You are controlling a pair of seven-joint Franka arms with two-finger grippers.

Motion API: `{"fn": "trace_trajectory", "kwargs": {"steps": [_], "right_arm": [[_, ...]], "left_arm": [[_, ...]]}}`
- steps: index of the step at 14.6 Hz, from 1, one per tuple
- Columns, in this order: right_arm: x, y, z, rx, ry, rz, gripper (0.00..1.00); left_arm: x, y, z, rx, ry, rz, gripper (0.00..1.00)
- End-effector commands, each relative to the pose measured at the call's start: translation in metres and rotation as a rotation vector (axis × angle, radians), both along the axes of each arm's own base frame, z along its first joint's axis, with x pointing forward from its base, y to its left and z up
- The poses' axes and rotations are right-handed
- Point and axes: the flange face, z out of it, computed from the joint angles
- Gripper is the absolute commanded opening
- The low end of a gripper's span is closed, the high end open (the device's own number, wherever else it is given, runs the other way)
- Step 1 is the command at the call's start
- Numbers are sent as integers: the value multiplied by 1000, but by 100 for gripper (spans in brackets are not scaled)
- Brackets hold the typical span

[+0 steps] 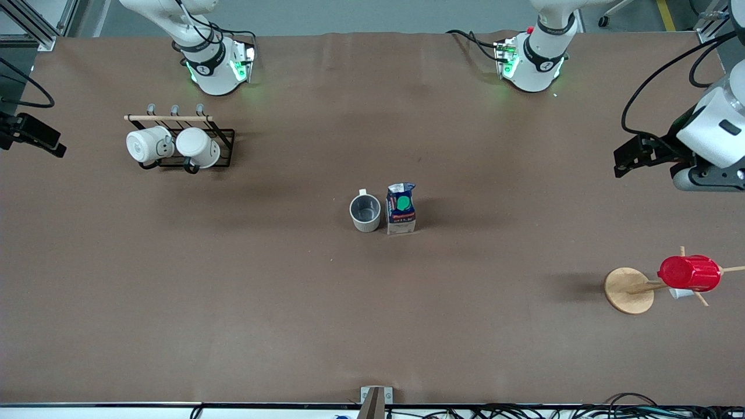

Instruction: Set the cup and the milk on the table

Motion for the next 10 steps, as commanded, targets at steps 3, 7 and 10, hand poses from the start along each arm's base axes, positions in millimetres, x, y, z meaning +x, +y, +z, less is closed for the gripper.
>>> {"fn": "trace_trajectory", "kwargs": {"steps": [3, 7, 10], "right_arm": [[-3, -1, 1, 25, 2, -6, 100], [-3, -1, 1, 25, 3, -3, 100], [-3, -1, 1, 25, 3, 5, 100]], "left_arm": [[-48, -5, 1, -17, -17, -16, 100], [-72, 17, 10, -15, -21, -53, 100], [-74, 24, 11, -8, 1, -78, 100]]}}
